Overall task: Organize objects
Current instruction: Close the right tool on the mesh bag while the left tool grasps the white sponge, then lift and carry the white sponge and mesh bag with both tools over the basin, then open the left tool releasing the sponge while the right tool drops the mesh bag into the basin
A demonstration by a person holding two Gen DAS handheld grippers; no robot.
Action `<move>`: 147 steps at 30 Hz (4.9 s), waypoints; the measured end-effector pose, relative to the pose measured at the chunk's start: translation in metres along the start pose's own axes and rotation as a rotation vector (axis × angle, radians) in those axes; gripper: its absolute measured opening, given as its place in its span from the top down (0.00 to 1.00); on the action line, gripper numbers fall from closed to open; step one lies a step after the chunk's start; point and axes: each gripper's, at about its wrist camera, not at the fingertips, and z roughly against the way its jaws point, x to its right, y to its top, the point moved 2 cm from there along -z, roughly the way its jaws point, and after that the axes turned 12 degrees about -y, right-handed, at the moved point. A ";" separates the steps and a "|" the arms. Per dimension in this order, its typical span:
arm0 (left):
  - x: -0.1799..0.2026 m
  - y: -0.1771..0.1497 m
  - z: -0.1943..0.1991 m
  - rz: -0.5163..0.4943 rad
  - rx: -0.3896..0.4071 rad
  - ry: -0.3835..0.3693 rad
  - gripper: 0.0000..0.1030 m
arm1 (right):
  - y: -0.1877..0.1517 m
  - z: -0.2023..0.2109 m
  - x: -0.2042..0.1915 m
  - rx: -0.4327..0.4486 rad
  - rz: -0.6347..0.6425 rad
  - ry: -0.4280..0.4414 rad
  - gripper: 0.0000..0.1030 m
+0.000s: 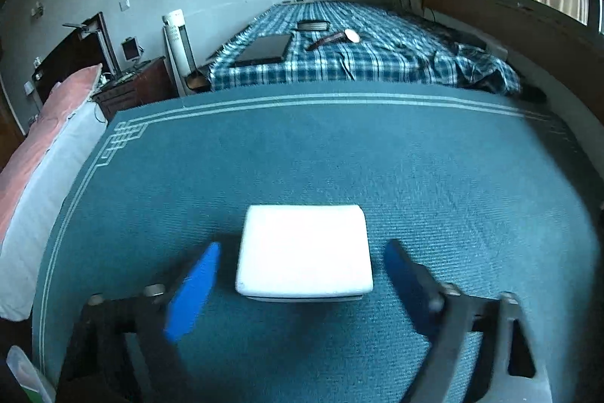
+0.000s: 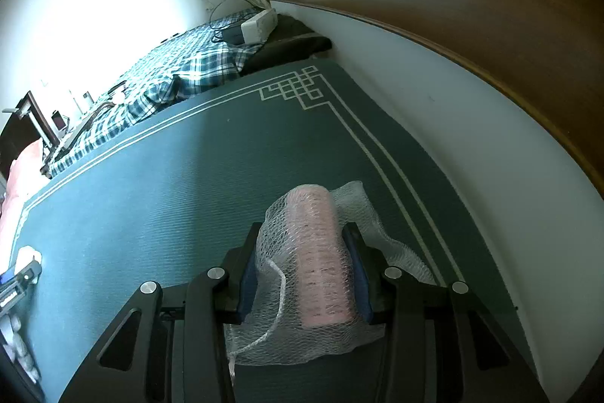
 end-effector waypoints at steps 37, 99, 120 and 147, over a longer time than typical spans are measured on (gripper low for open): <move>0.049 -0.087 0.118 -0.016 0.101 -0.105 0.40 | -0.095 0.087 0.003 0.052 0.038 0.212 0.73; -0.173 -0.248 0.251 0.233 0.201 -0.058 0.28 | -0.251 0.350 -0.338 0.171 0.585 0.827 0.73; -0.179 -0.258 0.286 0.226 0.276 -0.023 0.20 | -0.272 0.338 -0.413 0.030 0.680 0.922 0.49; -0.170 -0.259 0.316 0.247 0.357 0.135 0.00 | -0.279 0.349 -0.284 0.221 0.567 0.745 0.03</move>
